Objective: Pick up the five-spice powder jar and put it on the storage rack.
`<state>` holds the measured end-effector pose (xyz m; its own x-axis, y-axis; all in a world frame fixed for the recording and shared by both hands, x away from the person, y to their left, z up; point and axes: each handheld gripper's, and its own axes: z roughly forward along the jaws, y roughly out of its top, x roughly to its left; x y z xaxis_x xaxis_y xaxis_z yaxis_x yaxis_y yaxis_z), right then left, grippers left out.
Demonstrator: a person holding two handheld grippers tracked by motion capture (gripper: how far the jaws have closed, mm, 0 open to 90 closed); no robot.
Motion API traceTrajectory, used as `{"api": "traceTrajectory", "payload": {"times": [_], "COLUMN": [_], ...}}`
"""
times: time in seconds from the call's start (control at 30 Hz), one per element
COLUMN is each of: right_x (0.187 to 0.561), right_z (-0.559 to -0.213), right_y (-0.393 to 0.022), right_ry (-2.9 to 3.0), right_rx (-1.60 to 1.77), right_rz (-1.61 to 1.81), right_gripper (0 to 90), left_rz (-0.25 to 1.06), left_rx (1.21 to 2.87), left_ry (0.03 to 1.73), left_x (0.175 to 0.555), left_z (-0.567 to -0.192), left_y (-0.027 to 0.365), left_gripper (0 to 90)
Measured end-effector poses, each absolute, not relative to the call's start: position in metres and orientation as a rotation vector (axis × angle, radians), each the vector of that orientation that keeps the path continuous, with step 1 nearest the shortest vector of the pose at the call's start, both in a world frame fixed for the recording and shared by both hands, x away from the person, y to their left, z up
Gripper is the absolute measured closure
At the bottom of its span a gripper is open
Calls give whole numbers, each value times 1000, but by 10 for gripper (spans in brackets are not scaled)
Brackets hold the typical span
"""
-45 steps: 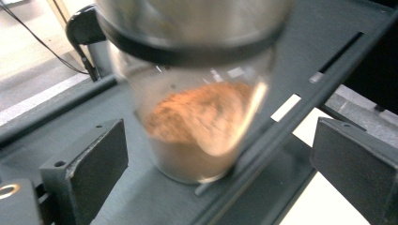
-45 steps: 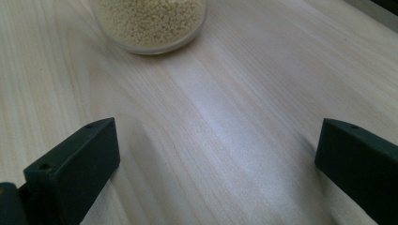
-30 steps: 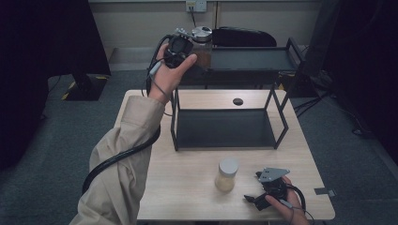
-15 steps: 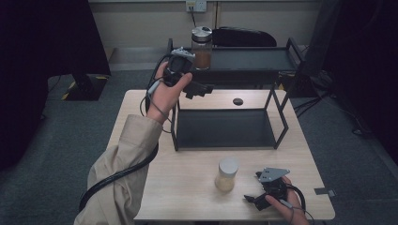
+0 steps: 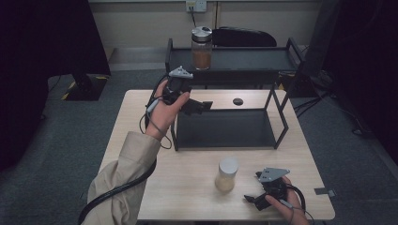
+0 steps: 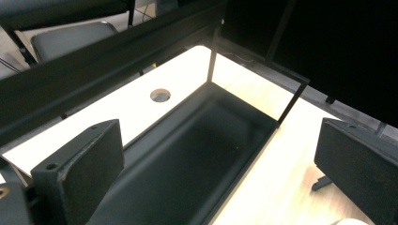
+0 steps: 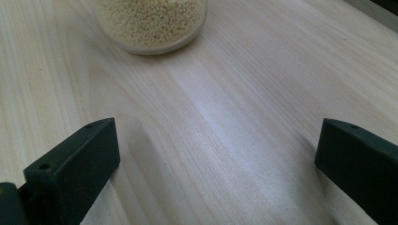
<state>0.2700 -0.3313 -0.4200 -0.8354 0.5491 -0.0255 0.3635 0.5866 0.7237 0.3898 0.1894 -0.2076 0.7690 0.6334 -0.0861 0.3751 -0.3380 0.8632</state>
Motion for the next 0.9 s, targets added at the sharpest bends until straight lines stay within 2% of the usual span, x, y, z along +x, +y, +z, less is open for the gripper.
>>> {"api": "traceTrajectory", "payload": {"times": [0.9], "right_x": [270], "right_z": [-420], "right_y": [-331], "right_ry": [2569], "right_rx": [759], "right_rz": [1091], "right_gripper": [0], "left_rz": [244], "left_rx": [1964], "left_ry": [794], "left_x": [371], "left_z": [-289], "left_y": [209], "left_gripper": [12]}}
